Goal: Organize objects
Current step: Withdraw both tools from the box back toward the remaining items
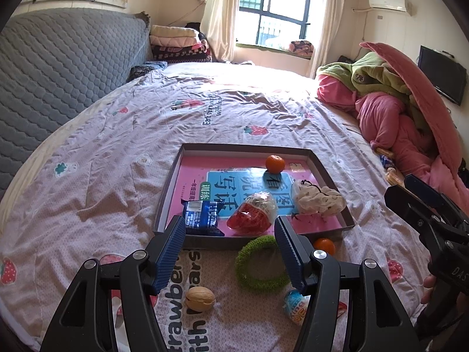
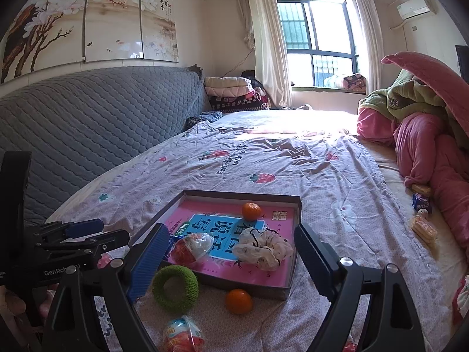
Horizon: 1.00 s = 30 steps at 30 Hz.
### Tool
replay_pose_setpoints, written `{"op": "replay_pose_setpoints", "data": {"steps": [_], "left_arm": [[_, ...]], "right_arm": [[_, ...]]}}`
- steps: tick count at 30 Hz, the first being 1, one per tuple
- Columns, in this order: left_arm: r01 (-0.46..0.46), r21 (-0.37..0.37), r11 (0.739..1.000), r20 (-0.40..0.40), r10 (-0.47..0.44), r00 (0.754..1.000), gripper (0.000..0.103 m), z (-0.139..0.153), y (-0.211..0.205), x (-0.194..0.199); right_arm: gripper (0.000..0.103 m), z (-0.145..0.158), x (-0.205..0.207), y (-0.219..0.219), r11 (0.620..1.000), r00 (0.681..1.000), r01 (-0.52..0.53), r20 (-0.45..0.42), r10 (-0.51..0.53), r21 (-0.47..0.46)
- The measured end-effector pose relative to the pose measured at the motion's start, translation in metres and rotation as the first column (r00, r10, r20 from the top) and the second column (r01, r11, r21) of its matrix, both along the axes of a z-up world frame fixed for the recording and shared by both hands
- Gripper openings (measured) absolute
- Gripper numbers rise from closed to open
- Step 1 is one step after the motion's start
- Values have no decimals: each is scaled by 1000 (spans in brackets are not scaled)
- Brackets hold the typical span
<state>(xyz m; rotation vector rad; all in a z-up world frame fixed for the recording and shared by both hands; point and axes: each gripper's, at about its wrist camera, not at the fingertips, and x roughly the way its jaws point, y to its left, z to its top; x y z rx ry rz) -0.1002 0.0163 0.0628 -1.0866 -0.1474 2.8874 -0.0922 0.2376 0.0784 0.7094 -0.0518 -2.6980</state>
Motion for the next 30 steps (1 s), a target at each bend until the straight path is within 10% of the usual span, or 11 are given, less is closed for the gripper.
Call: {"op": "replay_pose_setpoints", "data": {"steps": [30], "left_arm": [[2,-20,1000,34,-1,999,74,-22,0,17]], "right_arm": [[87,-16,19,-9,1000,1000,-7,2,7,26]]}}
